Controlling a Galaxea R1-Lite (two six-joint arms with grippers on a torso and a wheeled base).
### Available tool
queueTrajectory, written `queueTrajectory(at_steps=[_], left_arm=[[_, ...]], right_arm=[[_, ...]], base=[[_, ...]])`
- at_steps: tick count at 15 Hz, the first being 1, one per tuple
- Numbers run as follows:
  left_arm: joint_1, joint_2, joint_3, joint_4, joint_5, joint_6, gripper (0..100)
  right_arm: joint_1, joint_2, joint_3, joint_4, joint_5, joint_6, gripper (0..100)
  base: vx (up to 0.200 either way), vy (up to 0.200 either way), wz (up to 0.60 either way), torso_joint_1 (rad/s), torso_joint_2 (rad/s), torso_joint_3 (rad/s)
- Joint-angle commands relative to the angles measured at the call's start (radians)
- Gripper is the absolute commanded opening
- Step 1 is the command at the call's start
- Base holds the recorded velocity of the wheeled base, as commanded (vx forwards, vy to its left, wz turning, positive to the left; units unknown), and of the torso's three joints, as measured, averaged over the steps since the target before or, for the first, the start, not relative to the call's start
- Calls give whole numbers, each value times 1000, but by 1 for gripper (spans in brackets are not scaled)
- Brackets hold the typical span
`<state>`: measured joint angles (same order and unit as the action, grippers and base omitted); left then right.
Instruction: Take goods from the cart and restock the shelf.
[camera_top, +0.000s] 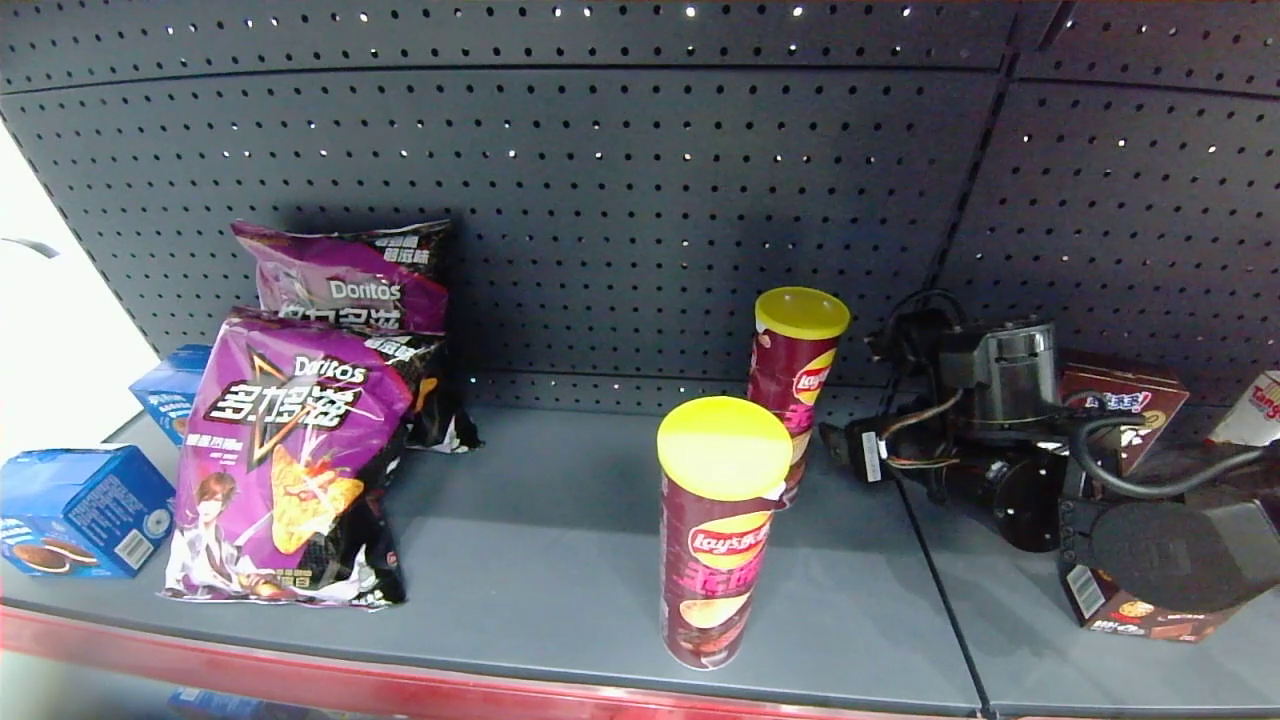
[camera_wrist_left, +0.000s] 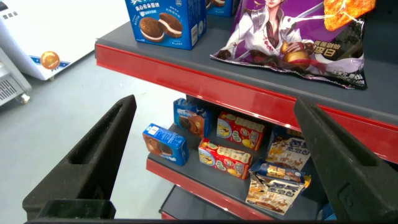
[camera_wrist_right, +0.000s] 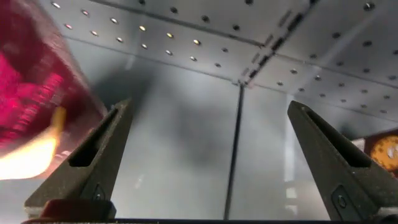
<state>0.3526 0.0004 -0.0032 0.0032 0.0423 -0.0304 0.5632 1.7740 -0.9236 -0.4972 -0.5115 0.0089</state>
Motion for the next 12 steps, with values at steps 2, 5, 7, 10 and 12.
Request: queueTrajectory(at_steps=[2, 5, 7, 10, 12], left_arm=[[0, 0, 0, 0, 1, 0, 100], [0, 0, 0, 0, 1, 0, 100], [0, 0, 0, 0, 1, 0, 100], [0, 0, 0, 0, 1, 0, 100], [0, 0, 0, 0, 1, 0, 100]], right_arm=[[4, 4, -11, -1, 7, 0, 100], [20, 18, -32, 0, 10, 0, 100], [30, 24, -46, -1, 11, 0, 100], [46, 41, -66, -1, 11, 0, 100], [46, 45, -72, -1, 11, 2, 100]], base=[[0, 0, 0, 0, 0, 0], [0, 0, 0, 0, 0, 0], [0, 0, 0, 0, 0, 0], [0, 0, 0, 0, 0, 0], [0, 0, 0, 0, 0, 0]])
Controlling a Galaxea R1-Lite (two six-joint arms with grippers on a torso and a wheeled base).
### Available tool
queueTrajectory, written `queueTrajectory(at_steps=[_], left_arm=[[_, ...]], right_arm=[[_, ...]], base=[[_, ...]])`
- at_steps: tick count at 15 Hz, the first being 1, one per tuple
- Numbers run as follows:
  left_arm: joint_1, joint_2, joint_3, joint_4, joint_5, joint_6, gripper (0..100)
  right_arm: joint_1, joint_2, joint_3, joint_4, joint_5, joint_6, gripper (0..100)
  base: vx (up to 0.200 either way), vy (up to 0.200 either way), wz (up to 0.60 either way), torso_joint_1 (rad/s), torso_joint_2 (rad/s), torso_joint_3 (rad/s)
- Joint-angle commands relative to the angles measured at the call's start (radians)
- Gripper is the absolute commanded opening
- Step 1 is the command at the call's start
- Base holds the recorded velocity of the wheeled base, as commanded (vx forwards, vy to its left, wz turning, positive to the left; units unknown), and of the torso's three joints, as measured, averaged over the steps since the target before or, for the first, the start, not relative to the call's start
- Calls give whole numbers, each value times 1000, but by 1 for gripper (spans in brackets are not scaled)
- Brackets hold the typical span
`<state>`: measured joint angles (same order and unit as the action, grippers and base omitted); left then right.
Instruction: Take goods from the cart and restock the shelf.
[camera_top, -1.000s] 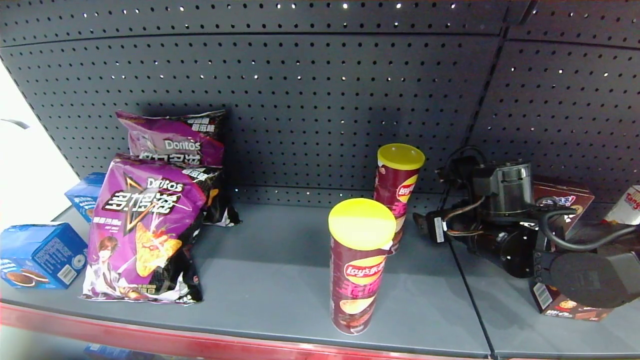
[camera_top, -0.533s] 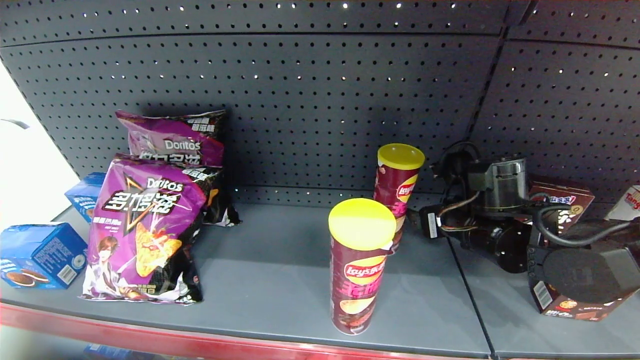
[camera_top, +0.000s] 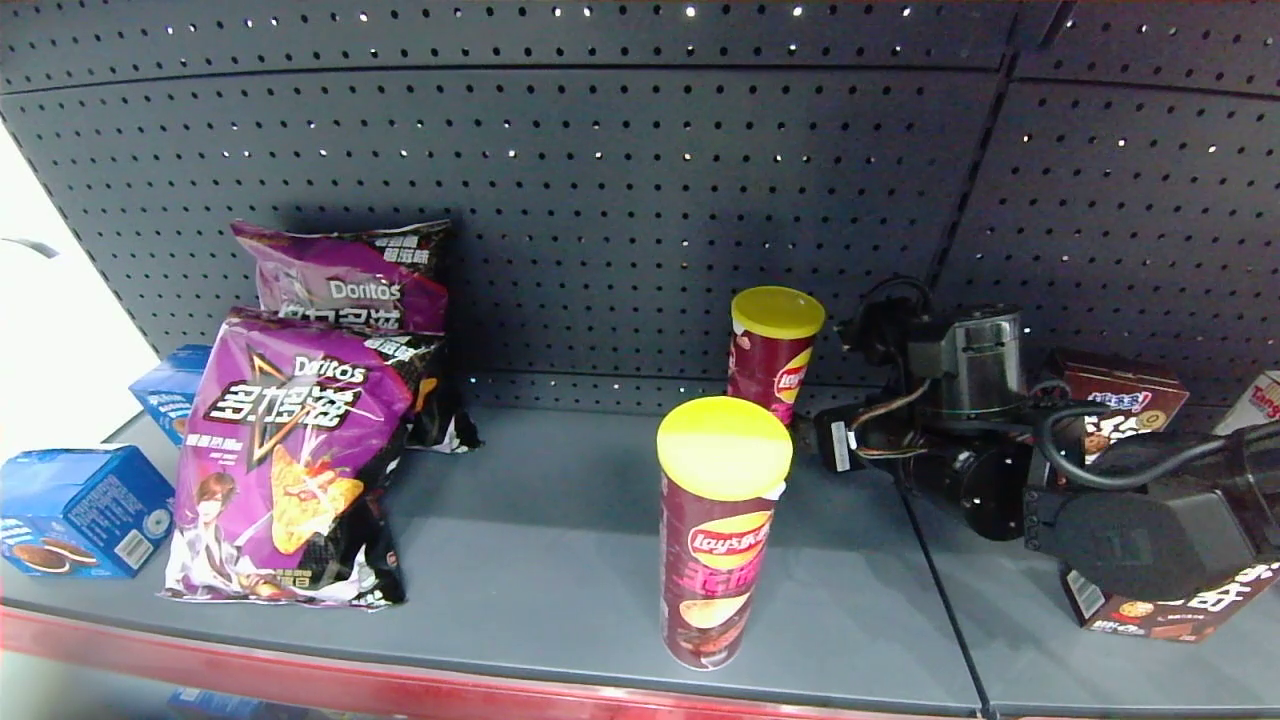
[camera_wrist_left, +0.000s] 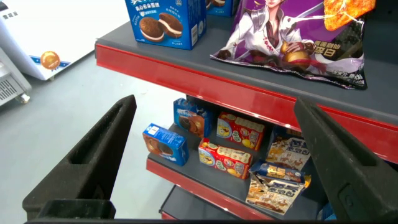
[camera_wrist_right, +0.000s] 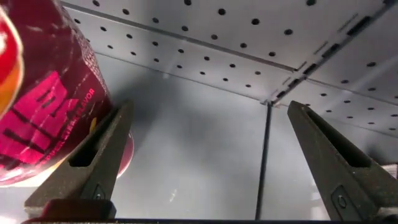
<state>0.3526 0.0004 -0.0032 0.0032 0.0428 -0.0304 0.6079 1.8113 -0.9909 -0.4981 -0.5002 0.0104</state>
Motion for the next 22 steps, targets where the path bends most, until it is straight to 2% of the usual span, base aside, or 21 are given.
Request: queueTrajectory(at_steps=[1, 9, 13, 18, 22], left_arm=[[0, 0, 0, 0, 0, 0, 100], [0, 0, 0, 0, 0, 0, 100], [0, 0, 0, 0, 0, 0, 100], [0, 0, 0, 0, 0, 0, 100], [0, 0, 0, 0, 0, 0, 100]], right_arm=[[3, 11, -11, 0, 0, 0, 100], [21, 25, -31, 0, 2, 0, 100], [-10, -21, -22, 3, 2, -13, 100], [-17, -168, -20, 10, 49, -107, 100], [32, -443, 47, 165, 120, -121, 100]], base=[[0, 0, 0, 0, 0, 0], [0, 0, 0, 0, 0, 0], [0, 0, 0, 0, 0, 0], [0, 0, 0, 0, 0, 0], [0, 0, 0, 0, 0, 0]])
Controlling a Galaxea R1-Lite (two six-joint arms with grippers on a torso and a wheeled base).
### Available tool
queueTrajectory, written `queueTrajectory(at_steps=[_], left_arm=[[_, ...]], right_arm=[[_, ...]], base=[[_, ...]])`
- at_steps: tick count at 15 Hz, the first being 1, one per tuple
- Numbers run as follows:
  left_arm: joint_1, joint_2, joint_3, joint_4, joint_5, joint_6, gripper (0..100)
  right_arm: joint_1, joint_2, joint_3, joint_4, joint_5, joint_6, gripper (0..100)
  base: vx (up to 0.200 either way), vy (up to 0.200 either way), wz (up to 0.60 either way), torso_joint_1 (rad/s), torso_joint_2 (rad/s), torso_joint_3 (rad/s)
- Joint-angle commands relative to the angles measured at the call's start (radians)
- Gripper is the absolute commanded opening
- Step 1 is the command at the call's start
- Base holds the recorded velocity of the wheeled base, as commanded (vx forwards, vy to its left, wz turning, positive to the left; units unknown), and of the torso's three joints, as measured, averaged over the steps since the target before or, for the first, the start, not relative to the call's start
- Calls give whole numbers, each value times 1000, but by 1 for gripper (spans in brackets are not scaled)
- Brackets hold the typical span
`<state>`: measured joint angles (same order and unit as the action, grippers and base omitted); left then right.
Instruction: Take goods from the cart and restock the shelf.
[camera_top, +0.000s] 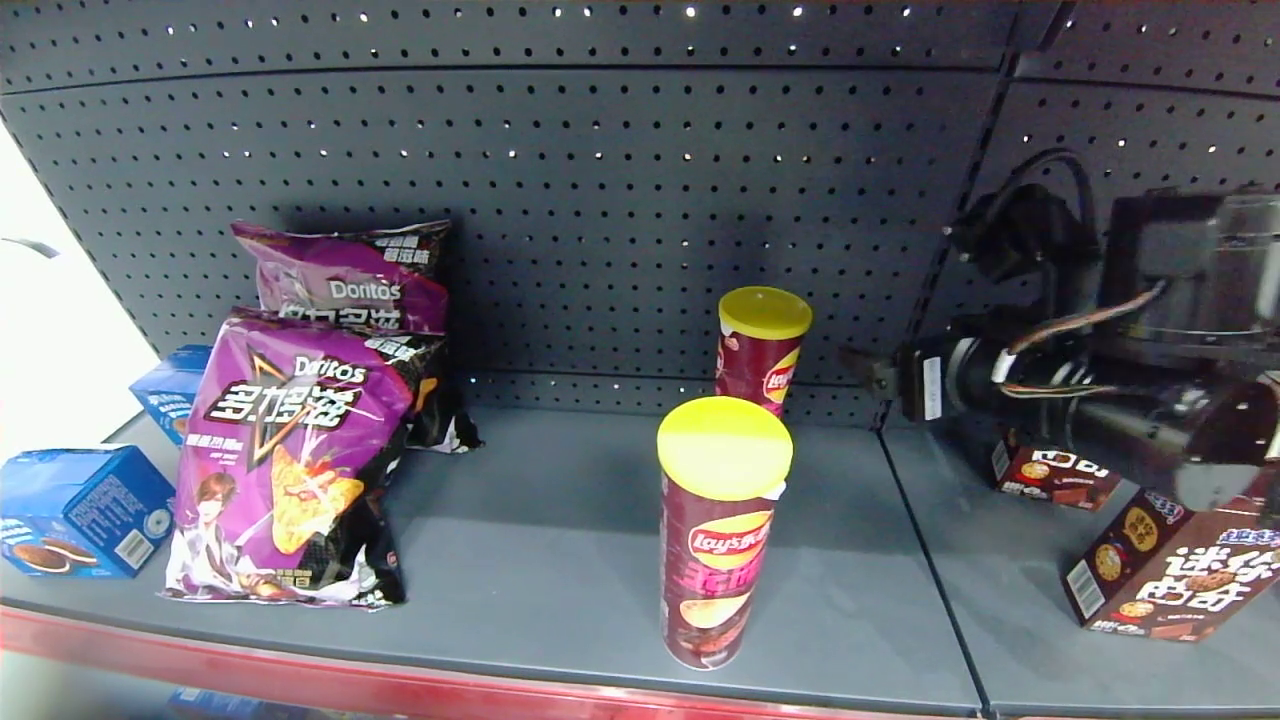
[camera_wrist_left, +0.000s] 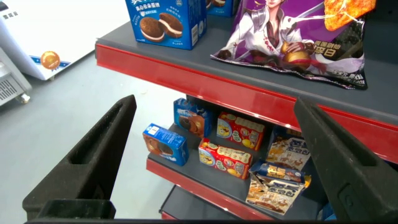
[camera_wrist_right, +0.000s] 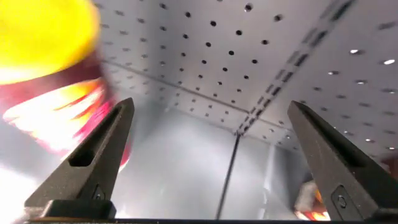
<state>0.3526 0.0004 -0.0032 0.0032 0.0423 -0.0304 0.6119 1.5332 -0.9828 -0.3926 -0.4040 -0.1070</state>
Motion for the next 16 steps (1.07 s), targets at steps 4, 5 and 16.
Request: queueTrajectory(at_steps=[4, 5, 16], left_arm=[[0, 0, 0, 0, 1, 0, 100], [0, 0, 0, 0, 1, 0, 100], [0, 0, 0, 0, 1, 0, 100]], right_arm=[[14, -475, 171, 175, 90, -23, 100], [-47, -610, 248, 202, 133, -25, 100], [-322, -1229, 802, 106, 225, 18, 100]], base=[[0, 0, 0, 0, 0, 0], [0, 0, 0, 0, 0, 0], [0, 0, 0, 0, 0, 0]])
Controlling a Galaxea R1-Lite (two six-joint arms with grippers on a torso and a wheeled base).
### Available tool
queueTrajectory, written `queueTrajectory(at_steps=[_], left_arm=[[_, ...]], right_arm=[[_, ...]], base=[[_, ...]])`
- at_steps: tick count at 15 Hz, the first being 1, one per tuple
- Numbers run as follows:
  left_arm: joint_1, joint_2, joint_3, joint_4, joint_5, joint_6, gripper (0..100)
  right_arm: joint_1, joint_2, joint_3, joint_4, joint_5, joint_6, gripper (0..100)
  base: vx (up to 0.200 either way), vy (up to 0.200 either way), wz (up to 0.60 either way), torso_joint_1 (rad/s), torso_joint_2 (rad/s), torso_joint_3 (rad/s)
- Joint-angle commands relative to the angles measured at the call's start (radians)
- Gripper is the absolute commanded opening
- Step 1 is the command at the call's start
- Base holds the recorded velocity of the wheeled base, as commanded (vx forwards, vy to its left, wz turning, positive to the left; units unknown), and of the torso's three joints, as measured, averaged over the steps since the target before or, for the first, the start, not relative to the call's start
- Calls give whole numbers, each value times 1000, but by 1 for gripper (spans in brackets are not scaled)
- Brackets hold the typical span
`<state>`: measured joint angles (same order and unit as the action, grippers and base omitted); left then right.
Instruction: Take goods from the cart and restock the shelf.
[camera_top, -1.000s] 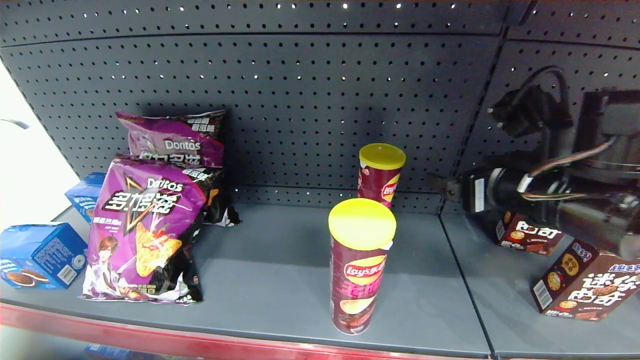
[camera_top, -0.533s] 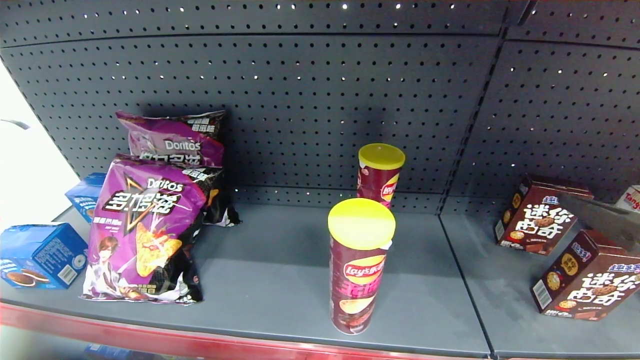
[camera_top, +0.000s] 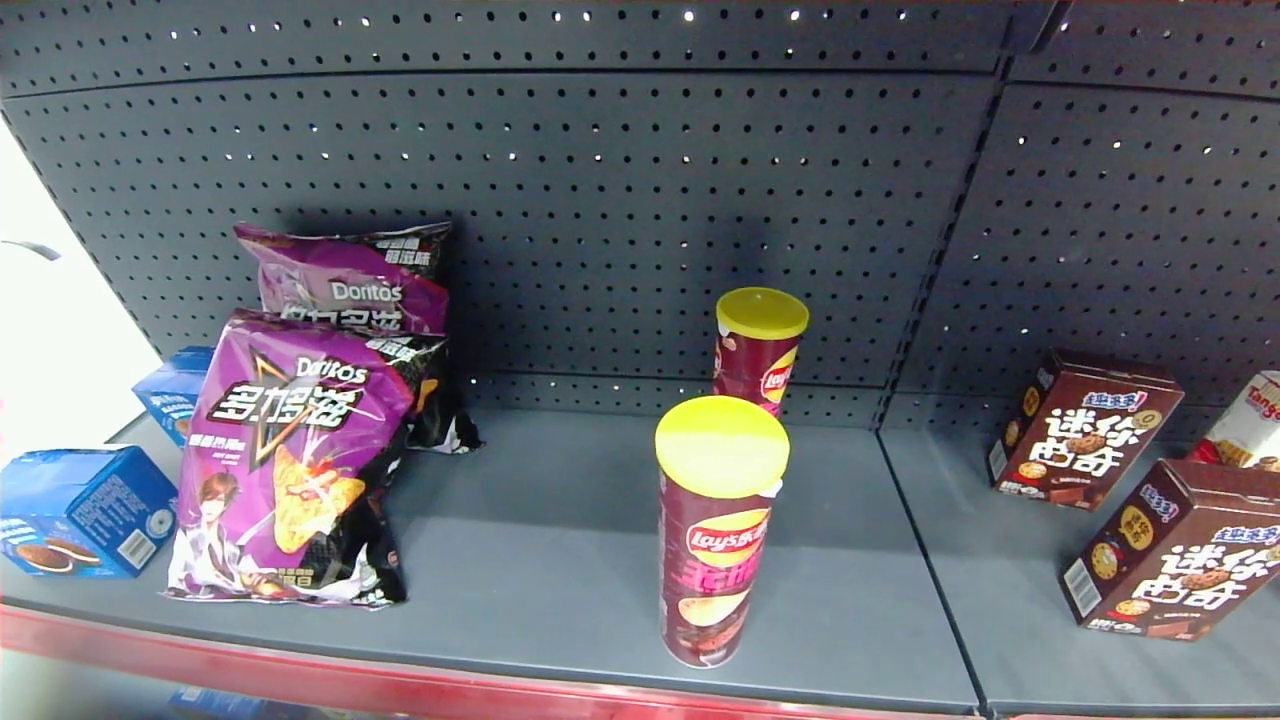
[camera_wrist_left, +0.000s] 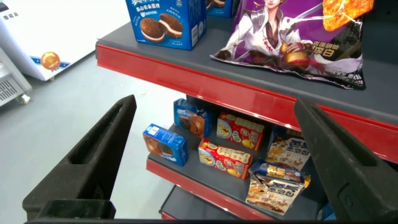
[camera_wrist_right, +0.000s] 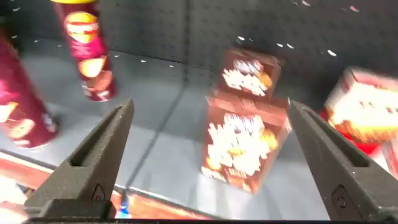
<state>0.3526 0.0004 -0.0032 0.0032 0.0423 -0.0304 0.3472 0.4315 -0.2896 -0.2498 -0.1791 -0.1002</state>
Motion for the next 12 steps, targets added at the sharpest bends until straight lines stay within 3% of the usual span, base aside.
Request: queueTrajectory(at_steps=[1, 4, 6, 12], left_arm=[[0, 0, 0, 0, 1, 0, 100], [0, 0, 0, 0, 1, 0, 100], [0, 0, 0, 0, 1, 0, 100], [0, 0, 0, 0, 1, 0, 100]], right_arm=[[-94, -165, 155, -39, 0, 14, 100], [-200, -247, 290, -39, 13, 25, 100], [-240, -290, 290, -8, 78, 48, 100], [-353, -408, 290, 236, 113, 129, 100]], base=[[0, 0, 0, 0, 0, 0], [0, 0, 0, 0, 0, 0], [0, 0, 0, 0, 0, 0], [0, 0, 0, 0, 0, 0]])
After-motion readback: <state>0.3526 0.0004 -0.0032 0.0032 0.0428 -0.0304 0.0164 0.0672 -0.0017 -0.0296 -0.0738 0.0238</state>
